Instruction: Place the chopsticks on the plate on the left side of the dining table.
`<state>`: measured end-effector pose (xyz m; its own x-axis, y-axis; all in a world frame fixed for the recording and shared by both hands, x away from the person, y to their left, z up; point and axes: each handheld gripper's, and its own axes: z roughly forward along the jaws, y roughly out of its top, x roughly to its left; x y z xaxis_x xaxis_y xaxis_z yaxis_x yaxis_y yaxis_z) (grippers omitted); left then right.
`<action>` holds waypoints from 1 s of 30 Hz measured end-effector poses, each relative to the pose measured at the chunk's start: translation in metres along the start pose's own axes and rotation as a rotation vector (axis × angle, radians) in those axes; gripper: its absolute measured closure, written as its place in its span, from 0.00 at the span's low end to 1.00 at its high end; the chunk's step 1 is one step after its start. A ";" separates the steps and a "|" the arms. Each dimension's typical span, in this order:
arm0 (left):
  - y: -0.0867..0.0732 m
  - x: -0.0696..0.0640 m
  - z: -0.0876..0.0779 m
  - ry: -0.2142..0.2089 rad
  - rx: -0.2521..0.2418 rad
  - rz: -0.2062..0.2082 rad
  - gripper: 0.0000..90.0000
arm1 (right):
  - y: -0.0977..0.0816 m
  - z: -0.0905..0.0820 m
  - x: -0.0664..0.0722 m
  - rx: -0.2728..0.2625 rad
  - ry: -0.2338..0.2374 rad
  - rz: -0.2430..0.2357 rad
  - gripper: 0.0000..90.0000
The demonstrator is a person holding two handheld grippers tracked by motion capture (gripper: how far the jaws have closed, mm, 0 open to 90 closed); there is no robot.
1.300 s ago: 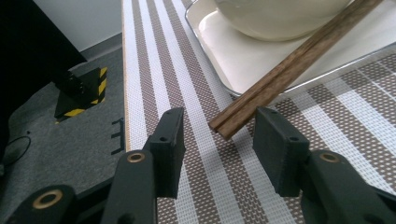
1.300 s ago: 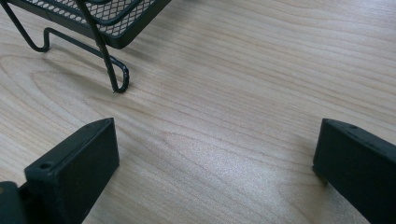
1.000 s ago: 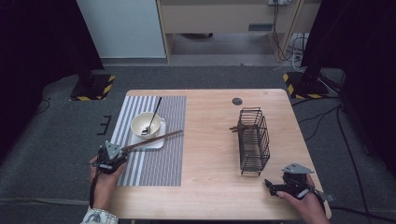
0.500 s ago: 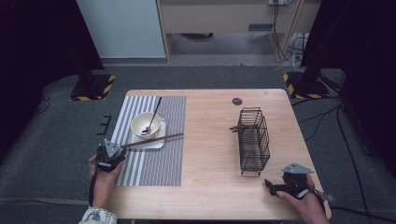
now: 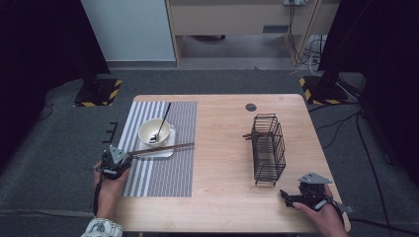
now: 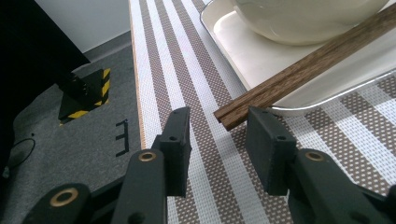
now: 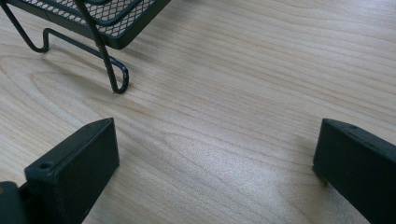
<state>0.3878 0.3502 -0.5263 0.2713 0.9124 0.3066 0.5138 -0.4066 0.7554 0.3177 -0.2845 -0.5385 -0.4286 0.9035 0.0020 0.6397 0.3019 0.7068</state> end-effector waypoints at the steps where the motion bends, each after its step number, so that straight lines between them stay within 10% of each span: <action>1: 0.000 0.000 0.000 0.000 0.003 0.003 0.67 | 0.000 0.000 0.000 0.000 0.000 0.000 0.00; 30: -0.002 0.008 0.004 -0.008 0.001 -0.001 0.67 | 0.000 0.000 0.000 0.001 -0.002 0.003 0.00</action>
<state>0.3926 0.3580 -0.5275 0.2779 0.9122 0.3013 0.5151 -0.4062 0.7548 0.3176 -0.2842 -0.5385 -0.4250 0.9052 0.0028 0.6416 0.2990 0.7063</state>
